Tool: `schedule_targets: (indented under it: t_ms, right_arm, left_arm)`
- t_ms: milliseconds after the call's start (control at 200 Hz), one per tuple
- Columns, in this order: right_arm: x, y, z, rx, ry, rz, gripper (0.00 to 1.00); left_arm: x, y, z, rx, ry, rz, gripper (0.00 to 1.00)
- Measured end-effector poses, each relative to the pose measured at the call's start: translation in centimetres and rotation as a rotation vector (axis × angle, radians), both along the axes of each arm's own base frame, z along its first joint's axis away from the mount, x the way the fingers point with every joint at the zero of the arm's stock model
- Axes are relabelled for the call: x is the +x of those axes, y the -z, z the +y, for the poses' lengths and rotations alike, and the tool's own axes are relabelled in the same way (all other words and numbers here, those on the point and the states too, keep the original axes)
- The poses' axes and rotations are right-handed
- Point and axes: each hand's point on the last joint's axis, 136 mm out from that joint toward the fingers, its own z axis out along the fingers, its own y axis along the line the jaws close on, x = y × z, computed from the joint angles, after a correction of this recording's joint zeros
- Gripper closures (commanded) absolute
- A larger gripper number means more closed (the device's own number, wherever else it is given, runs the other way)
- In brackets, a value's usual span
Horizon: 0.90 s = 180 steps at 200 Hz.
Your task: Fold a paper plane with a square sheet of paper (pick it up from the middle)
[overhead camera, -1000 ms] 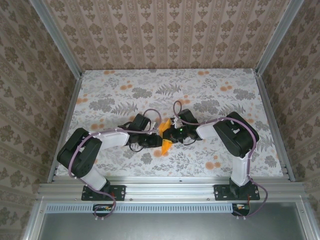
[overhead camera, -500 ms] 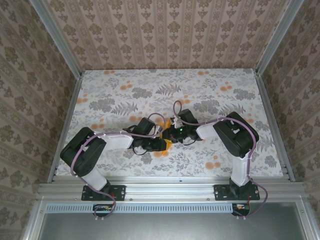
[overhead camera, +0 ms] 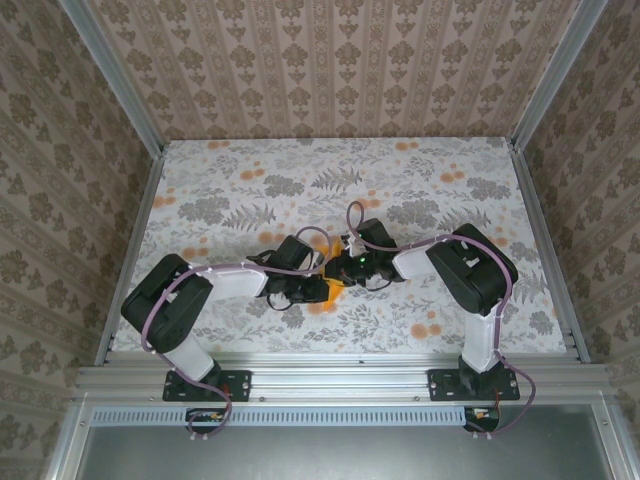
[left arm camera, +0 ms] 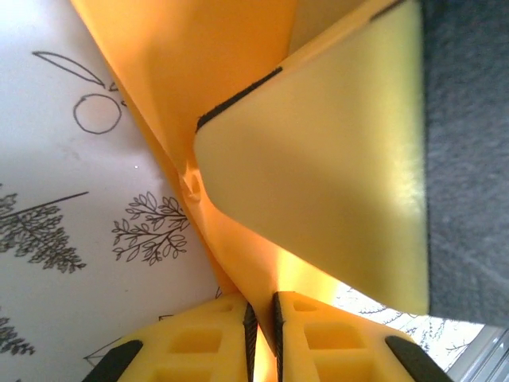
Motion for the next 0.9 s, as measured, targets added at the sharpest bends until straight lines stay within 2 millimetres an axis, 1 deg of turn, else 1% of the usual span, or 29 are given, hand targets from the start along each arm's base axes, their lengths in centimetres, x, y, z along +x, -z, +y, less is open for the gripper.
schedule_targets:
  t_ms: [125, 310, 510, 610, 740, 900]
  right_arm:
    - [0.0, 0.0, 0.0, 0.001, 0.002, 0.002, 0.79]
    - [0.0, -0.1, 0.0, 0.001, 0.007, 0.006, 0.78]
    - [0.1, -0.5, -0.2, -0.004, 0.018, 0.003, 0.74]
    - [0.2, -0.7, -0.6, -0.009, 0.028, 0.007, 0.73]
    - [0.7, -1.4, -1.3, -0.007, 0.05, 0.002, 0.72]
    - [2.0, -2.9, -2.9, 0.006, 0.099, -0.024, 0.73]
  left_arm:
    - [0.1, 0.1, 0.1, 0.014, 0.004, -0.001, 0.88]
    - [0.0, 0.2, -0.1, 0.038, 0.016, -0.009, 0.88]
    - [0.0, 0.2, -0.4, 0.059, 0.039, -0.022, 0.89]
    - [0.0, 0.2, -0.6, 0.068, 0.047, -0.031, 0.89]
    - [0.0, 0.2, -0.6, 0.077, 0.057, -0.043, 0.89]
    - [0.0, 0.3, -0.5, 0.086, 0.063, -0.053, 0.89]
